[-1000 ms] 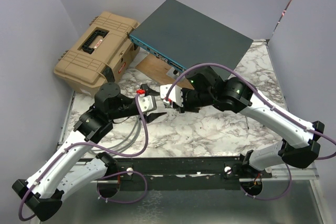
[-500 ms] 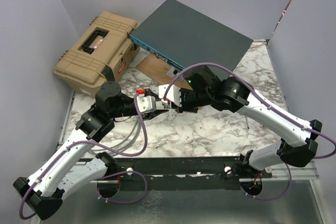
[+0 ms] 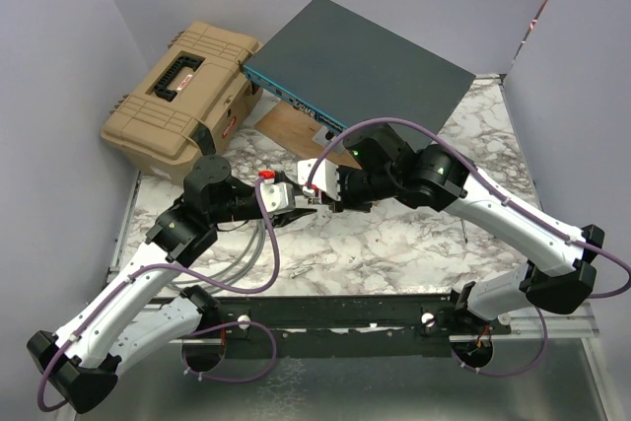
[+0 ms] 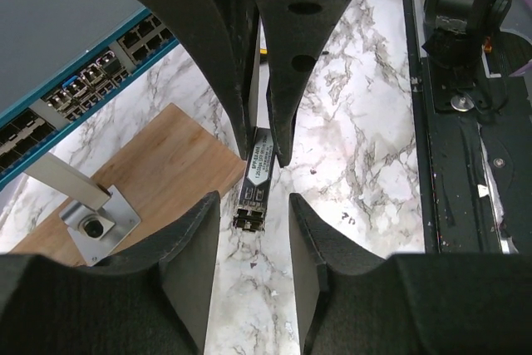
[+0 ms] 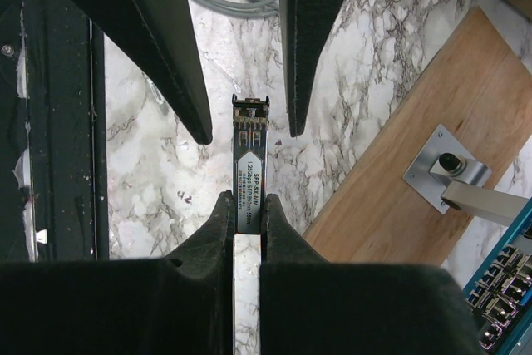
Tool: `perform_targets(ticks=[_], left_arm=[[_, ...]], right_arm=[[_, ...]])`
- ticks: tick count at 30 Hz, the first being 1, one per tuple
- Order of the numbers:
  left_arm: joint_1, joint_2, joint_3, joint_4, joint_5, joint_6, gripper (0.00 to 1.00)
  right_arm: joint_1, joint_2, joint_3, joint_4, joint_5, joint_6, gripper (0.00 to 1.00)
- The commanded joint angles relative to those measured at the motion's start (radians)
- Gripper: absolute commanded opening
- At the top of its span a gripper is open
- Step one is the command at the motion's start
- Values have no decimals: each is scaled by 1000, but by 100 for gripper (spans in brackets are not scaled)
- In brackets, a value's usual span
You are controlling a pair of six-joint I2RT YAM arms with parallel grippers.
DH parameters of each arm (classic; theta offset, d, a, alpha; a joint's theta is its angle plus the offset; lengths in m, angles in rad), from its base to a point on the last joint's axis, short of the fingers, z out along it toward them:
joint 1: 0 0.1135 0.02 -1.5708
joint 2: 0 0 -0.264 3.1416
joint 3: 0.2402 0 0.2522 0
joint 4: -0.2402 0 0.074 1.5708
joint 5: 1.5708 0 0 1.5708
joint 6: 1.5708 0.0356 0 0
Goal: Insert the plug into the switch port
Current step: Pick up the connector from the center of the board.
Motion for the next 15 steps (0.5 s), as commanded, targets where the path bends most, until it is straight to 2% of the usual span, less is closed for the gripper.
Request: perform_targets(ticks=[1, 15], left_arm=[[0, -9, -15, 17, 21, 5, 37], [0, -23, -33, 15, 17, -4, 16]], right_arm=[[6, 5, 22, -13, -3, -4, 0], [6, 0, 7, -3, 3, 8, 0]])
